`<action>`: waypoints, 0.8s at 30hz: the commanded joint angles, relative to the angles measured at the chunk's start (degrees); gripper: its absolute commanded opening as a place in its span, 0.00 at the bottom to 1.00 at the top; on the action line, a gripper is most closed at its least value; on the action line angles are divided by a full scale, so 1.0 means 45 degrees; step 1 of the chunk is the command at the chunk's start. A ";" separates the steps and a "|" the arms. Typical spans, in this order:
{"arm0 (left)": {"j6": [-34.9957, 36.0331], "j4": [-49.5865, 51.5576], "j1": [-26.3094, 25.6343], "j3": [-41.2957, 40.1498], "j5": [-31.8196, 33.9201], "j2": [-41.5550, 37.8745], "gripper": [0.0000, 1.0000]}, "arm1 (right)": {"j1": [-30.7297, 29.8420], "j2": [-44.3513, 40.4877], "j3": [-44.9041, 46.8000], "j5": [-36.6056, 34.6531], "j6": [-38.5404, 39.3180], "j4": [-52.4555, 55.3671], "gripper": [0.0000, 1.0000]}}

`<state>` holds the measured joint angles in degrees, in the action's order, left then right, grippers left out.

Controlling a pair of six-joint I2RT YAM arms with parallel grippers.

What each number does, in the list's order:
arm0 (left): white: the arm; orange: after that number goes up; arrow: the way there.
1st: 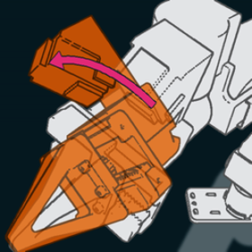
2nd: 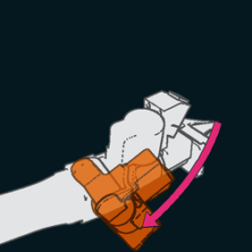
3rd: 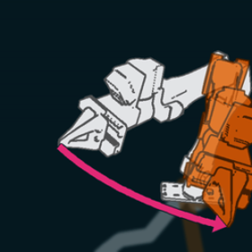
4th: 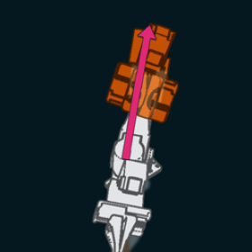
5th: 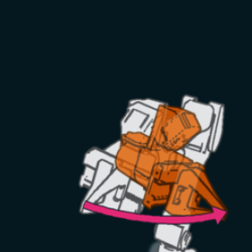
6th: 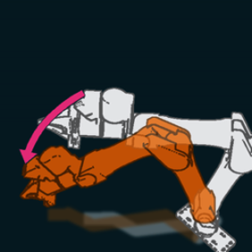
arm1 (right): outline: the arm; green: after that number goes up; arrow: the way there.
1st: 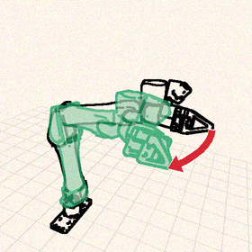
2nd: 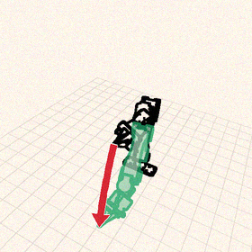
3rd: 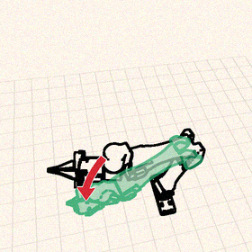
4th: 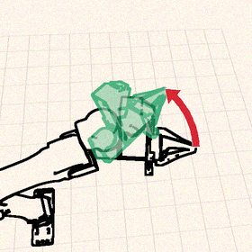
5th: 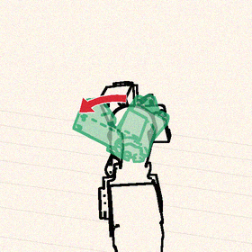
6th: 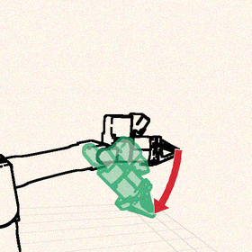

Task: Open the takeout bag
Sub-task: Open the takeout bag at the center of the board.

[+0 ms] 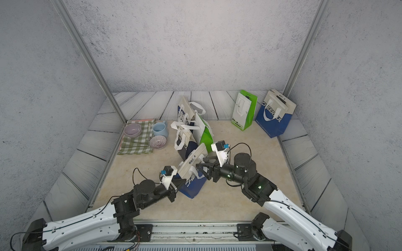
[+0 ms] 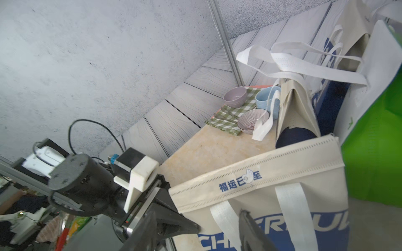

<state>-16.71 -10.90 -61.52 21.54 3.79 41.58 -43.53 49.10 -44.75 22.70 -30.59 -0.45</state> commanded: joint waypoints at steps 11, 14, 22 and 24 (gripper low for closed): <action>0.1285 -0.0126 0.0093 -0.0332 -0.0068 -0.0840 0.00 | -0.0703 0.2075 0.0901 0.1467 -0.5952 -0.4948 0.56; 0.1272 -0.0181 0.0116 -0.0324 -0.0002 -0.0788 0.00 | -0.1020 0.2553 0.0913 0.1520 -0.6473 -0.5079 0.55; 0.1183 -0.0143 0.0135 -0.0316 0.0014 -0.0899 0.00 | -0.1480 0.2748 0.1492 0.1214 -0.7416 -0.5092 0.53; 0.1194 -0.0118 0.0141 -0.0305 0.0045 -0.0964 0.00 | -0.1571 0.2894 0.1563 0.1170 -0.7472 -0.4825 0.52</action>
<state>-11.79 -9.65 -61.28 20.21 3.51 38.15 -49.95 61.78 -38.22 28.40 -62.37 -22.48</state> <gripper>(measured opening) 0.048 0.524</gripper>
